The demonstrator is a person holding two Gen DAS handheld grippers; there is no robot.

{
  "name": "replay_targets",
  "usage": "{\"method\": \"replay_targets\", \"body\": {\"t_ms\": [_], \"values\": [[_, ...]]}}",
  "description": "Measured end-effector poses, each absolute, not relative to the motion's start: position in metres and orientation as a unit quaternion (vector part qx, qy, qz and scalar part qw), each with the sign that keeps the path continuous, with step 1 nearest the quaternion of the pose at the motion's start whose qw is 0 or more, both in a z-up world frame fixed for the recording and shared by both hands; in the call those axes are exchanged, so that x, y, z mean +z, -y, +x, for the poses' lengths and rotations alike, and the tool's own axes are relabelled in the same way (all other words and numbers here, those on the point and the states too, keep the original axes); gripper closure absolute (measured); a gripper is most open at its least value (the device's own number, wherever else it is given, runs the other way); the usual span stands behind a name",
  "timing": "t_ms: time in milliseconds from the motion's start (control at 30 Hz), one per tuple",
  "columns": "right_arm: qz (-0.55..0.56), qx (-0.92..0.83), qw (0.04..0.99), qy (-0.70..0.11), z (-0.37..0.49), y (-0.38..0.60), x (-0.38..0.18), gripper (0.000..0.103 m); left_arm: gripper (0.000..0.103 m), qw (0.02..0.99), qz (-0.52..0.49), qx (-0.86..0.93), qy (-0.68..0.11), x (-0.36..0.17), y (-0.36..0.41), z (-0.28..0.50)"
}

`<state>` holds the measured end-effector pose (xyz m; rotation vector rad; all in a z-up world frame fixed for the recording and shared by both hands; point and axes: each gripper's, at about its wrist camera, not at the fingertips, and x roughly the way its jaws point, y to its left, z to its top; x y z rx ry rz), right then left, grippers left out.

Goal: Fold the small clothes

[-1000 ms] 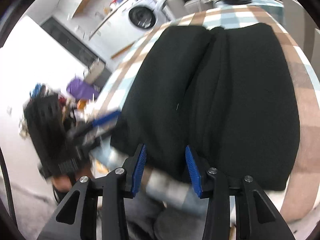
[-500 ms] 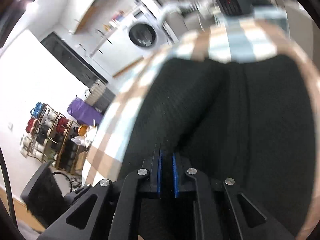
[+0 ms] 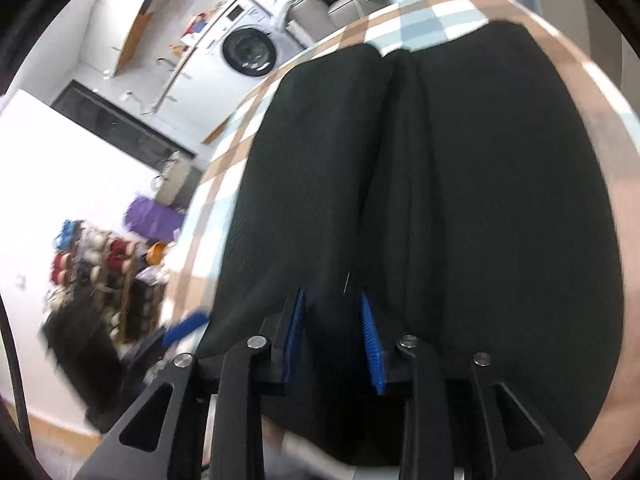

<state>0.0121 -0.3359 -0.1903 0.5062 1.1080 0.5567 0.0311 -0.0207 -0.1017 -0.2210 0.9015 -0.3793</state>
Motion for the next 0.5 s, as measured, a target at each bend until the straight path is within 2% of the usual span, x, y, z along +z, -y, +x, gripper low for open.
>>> {"method": "replay_targets", "body": {"t_ms": [167, 233, 300, 400, 500], "values": [[0.216, 0.259, 0.791, -0.510, -0.010, 0.337, -0.197, 0.075, 0.034, 0.878, -0.106, -0.173, -0.433, -0.104, 0.016, 0.042], [0.200, 0.250, 0.801, -0.506, -0.011, 0.335, -0.196, 0.089, 0.034, 0.879, -0.109, -0.170, -0.432, -0.103, 0.013, 0.044], [0.195, 0.264, 0.820, -0.469, -0.018, 0.340, -0.180, 0.095, 0.034, 0.882, -0.112, -0.163, -0.429, -0.099, 0.009, 0.045], [0.179, 0.263, 0.840, -0.439, -0.029, 0.341, -0.157, 0.096, 0.034, 0.885, -0.115, -0.158, -0.422, -0.095, 0.005, 0.042], [0.153, 0.210, 0.838, -0.480, -0.026, 0.342, -0.176, 0.096, 0.034, 0.884, -0.111, -0.156, -0.427, -0.098, 0.009, 0.043]]}}
